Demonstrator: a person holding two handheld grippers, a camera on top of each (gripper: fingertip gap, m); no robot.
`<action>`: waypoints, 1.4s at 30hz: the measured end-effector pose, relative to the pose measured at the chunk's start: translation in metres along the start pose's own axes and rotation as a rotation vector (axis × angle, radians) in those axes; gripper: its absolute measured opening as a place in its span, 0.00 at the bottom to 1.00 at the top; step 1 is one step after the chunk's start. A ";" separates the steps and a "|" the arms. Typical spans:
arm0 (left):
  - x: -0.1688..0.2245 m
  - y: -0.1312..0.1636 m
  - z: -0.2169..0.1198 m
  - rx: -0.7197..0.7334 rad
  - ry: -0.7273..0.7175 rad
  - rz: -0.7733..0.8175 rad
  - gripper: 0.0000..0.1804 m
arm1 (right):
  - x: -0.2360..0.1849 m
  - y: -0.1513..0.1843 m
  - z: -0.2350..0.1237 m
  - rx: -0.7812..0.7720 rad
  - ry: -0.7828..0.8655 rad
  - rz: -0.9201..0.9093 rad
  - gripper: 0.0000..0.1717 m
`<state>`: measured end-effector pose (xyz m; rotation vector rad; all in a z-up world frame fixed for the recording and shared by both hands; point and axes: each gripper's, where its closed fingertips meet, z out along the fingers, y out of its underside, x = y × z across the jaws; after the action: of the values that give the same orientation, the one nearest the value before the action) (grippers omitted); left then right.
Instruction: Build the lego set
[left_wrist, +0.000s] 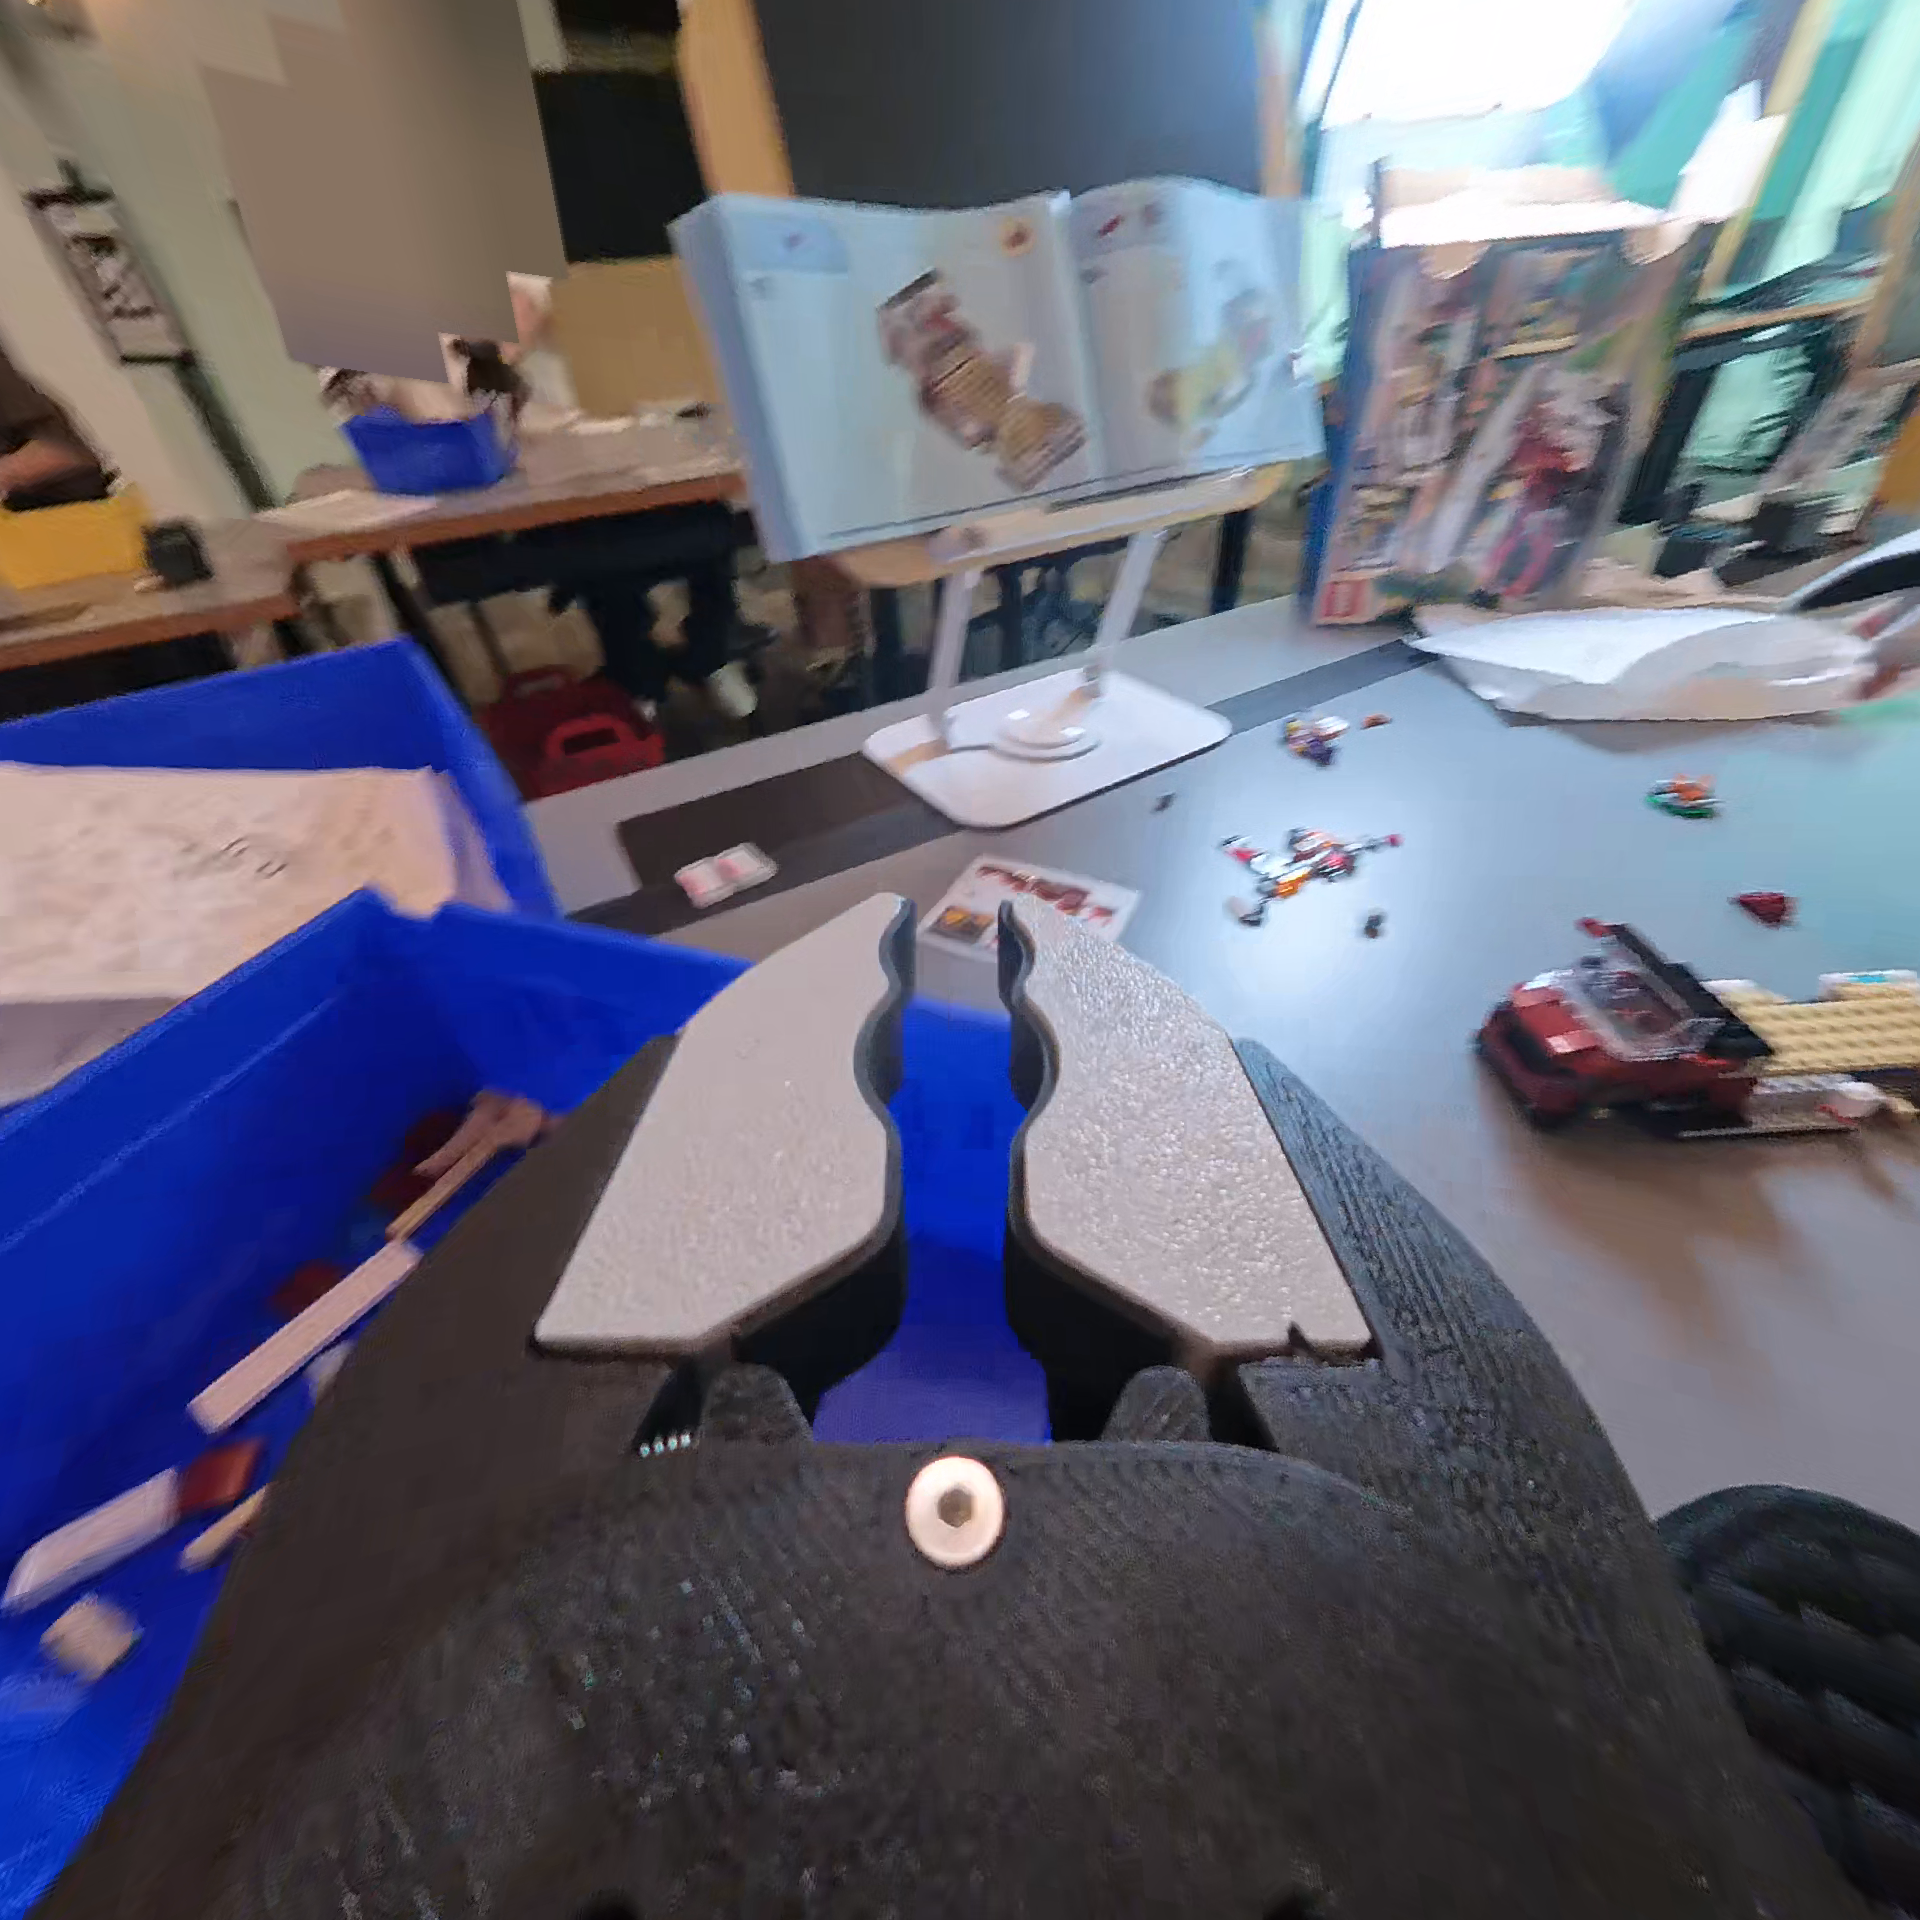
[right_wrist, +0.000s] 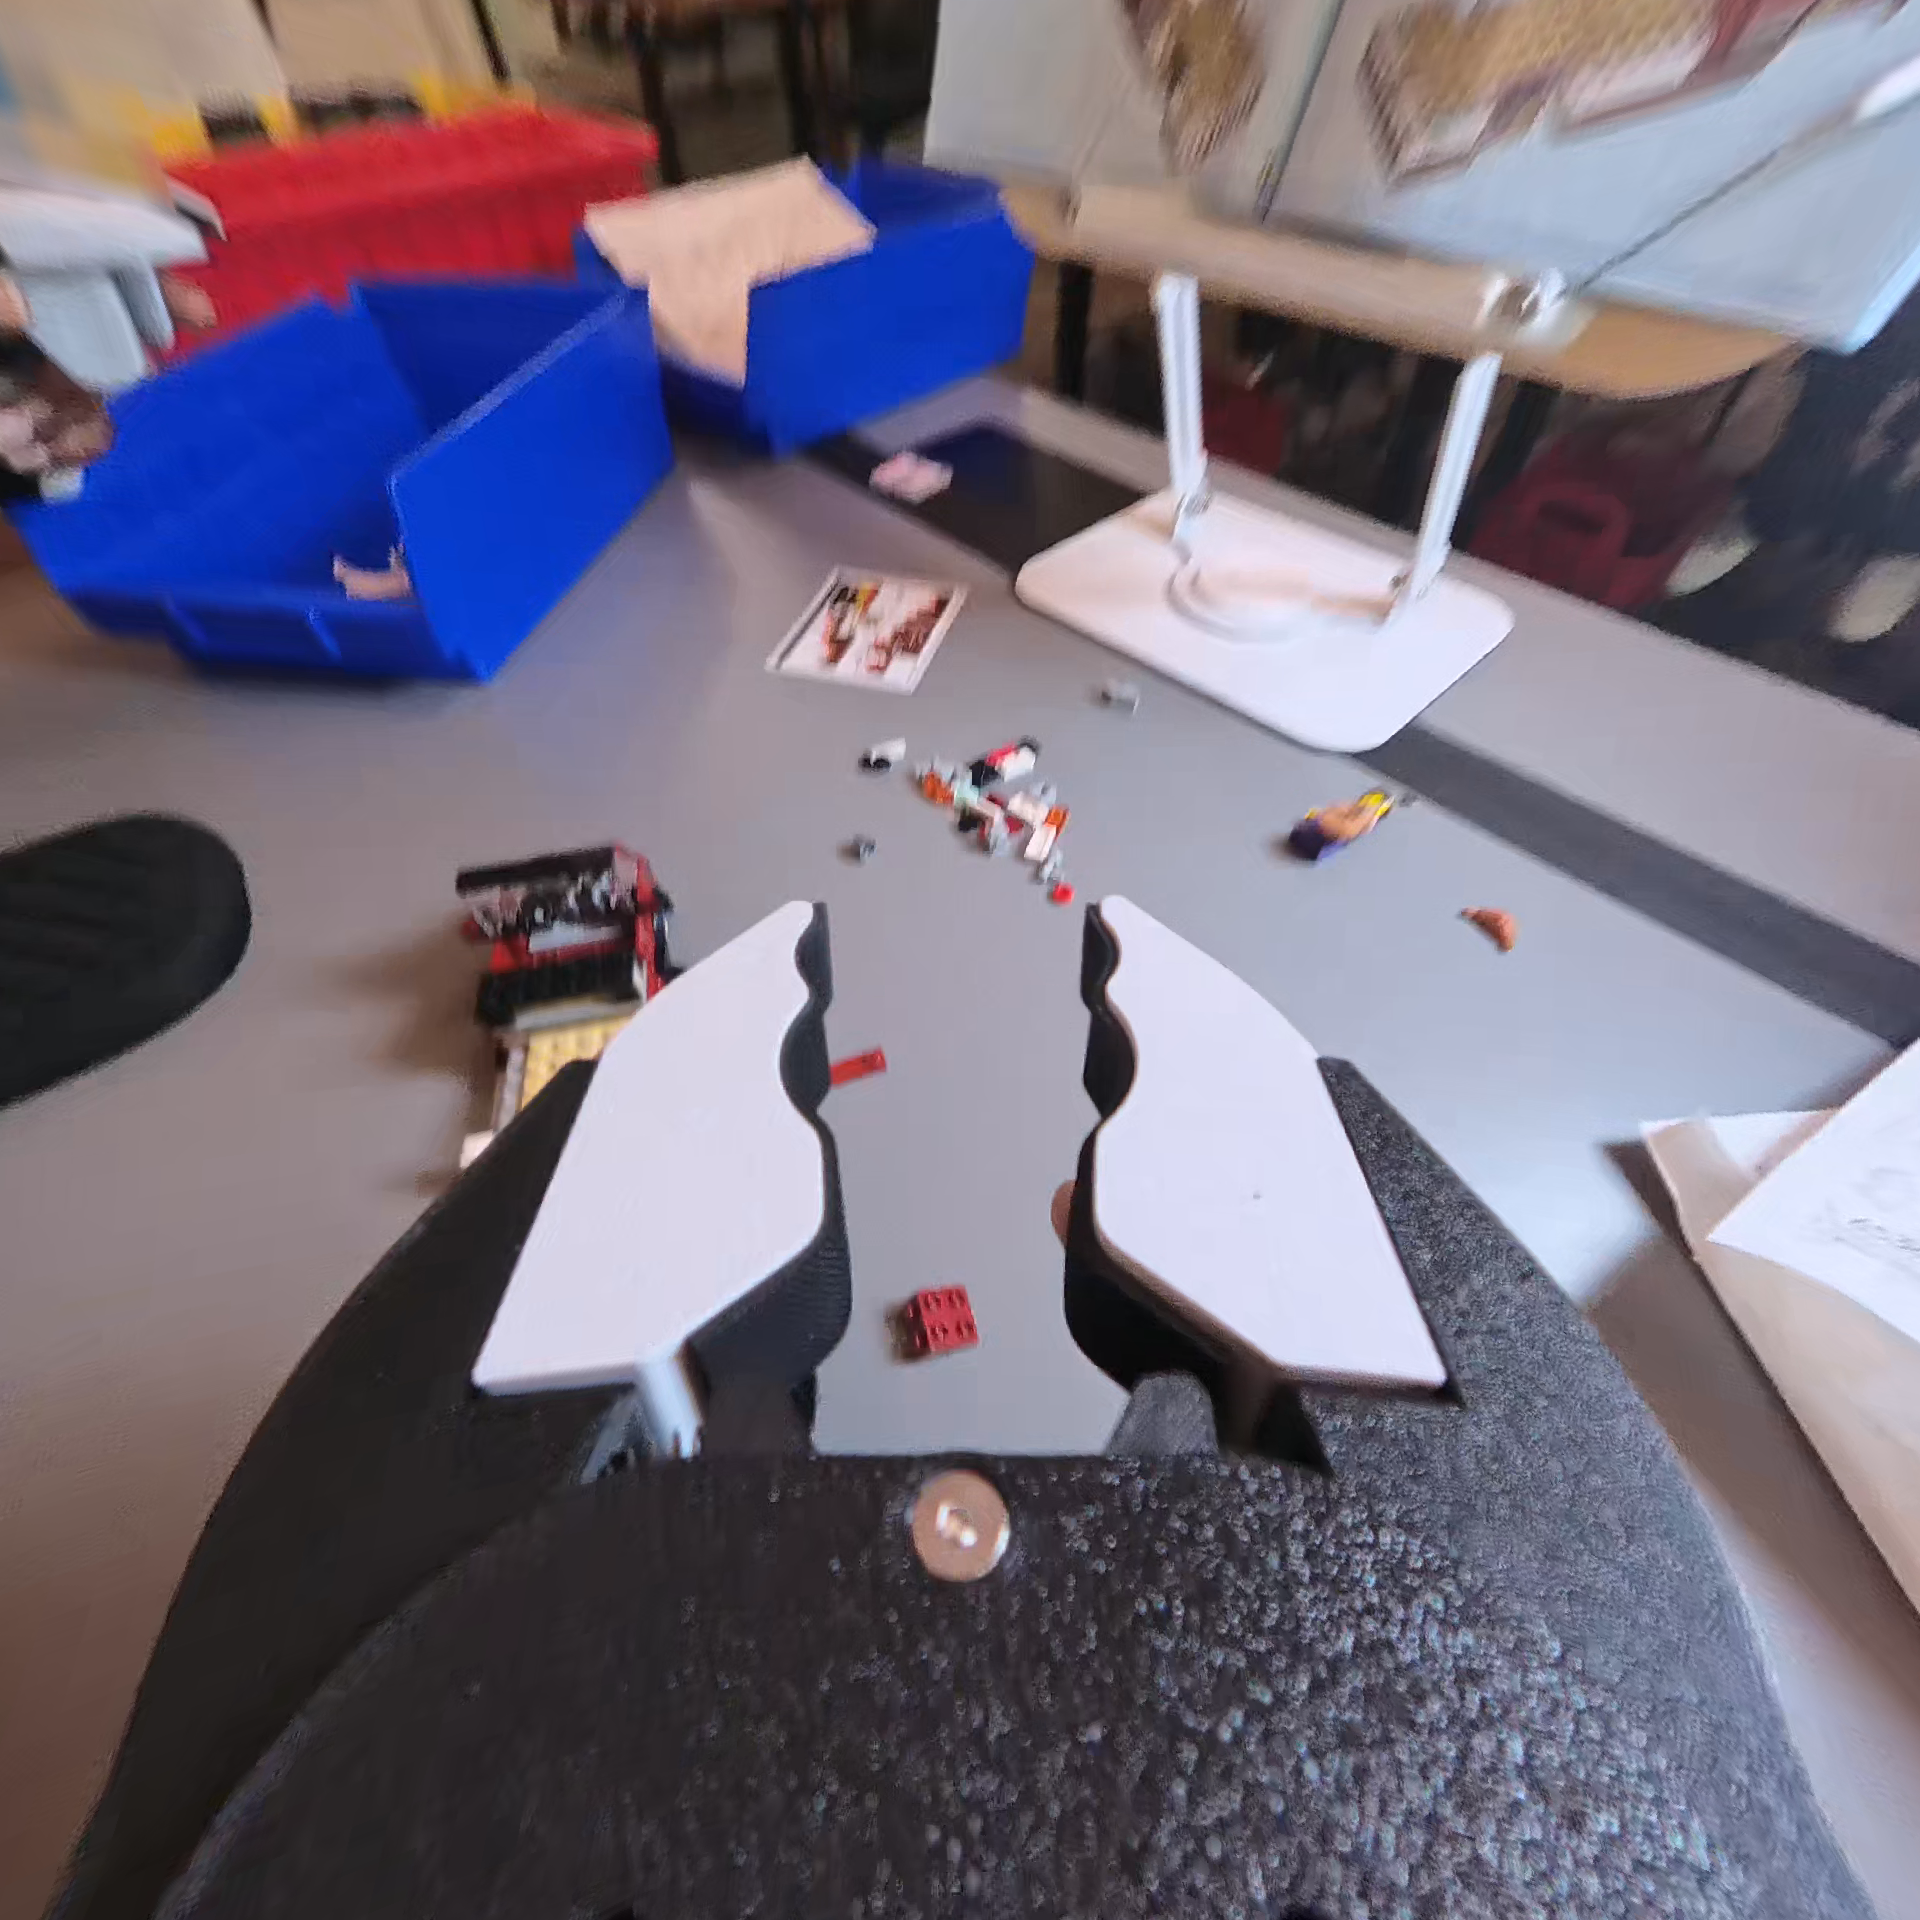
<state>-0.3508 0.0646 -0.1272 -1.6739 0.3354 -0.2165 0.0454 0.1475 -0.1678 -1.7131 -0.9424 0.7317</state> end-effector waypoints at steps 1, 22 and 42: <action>-0.015 0.004 -0.004 -0.036 -0.043 -0.004 0.09 | -0.001 -0.008 -0.003 0.066 0.036 -0.001 0.26; -0.176 0.135 -0.023 -1.255 0.009 0.428 0.14 | -0.005 -0.002 -0.005 0.240 0.150 -0.059 0.01; -0.213 0.160 0.049 -1.152 -0.204 -0.018 0.11 | -0.021 0.017 0.009 0.174 0.033 -0.075 0.04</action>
<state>-0.5493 0.1657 -0.2812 -2.8053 0.3034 0.1890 0.0315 0.1310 -0.1858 -1.5258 -0.8884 0.7126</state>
